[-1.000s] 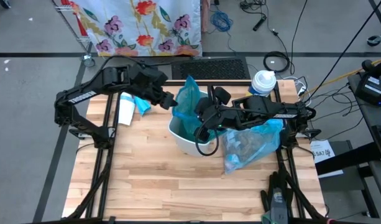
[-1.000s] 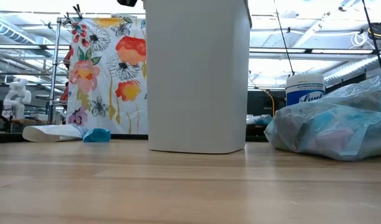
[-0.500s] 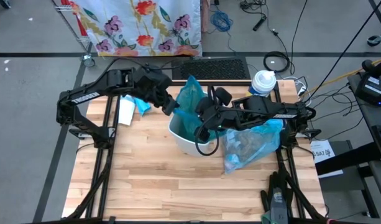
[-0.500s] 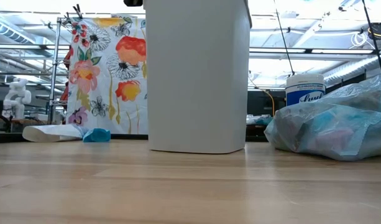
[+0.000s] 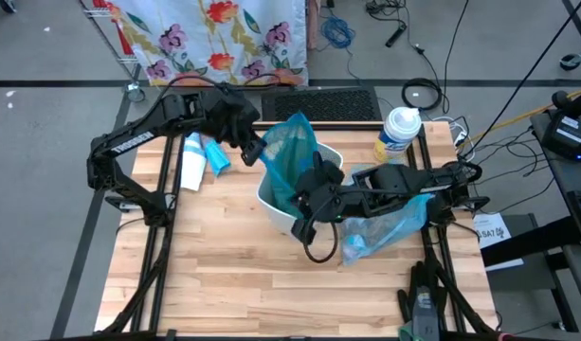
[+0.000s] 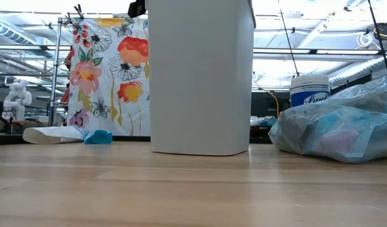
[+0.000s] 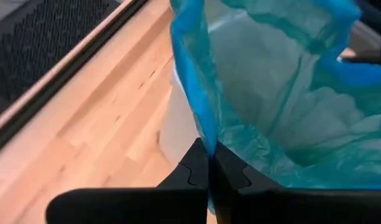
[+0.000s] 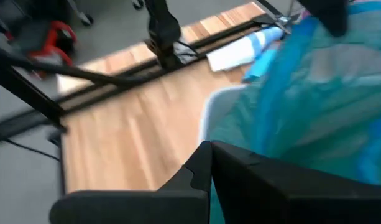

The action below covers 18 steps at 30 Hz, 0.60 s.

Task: Place trash/remove bag and relplace
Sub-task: Insert the blue trash bag into the white trash bin

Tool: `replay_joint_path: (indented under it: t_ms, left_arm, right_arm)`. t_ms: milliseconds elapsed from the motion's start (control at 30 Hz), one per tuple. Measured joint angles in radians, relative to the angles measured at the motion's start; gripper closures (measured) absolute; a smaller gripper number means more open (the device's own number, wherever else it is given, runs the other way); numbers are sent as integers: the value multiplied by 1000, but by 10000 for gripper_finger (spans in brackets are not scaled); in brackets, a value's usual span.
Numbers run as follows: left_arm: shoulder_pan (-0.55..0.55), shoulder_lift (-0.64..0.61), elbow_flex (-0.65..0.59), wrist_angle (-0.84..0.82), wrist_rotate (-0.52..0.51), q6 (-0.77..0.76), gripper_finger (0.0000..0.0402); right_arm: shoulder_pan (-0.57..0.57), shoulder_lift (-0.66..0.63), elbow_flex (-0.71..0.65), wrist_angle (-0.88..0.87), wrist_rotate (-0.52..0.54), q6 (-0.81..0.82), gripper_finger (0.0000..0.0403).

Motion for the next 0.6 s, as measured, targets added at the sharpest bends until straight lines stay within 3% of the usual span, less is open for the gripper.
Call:
replay_joint_path:
  t_ms: [233,400,600]
  left_arm:
    - [80,-6,0,-76,33,197,401]
    - [90,-10,0,-139,91,289,401]
    - [61,-11,0,-129,164,342,401]
  right_arm:
    - [-1,75,-1,258,10,-22,403]
    - [15,58,-1,279,339,5,403]
    - [-59,35,1,312,352,50,403]
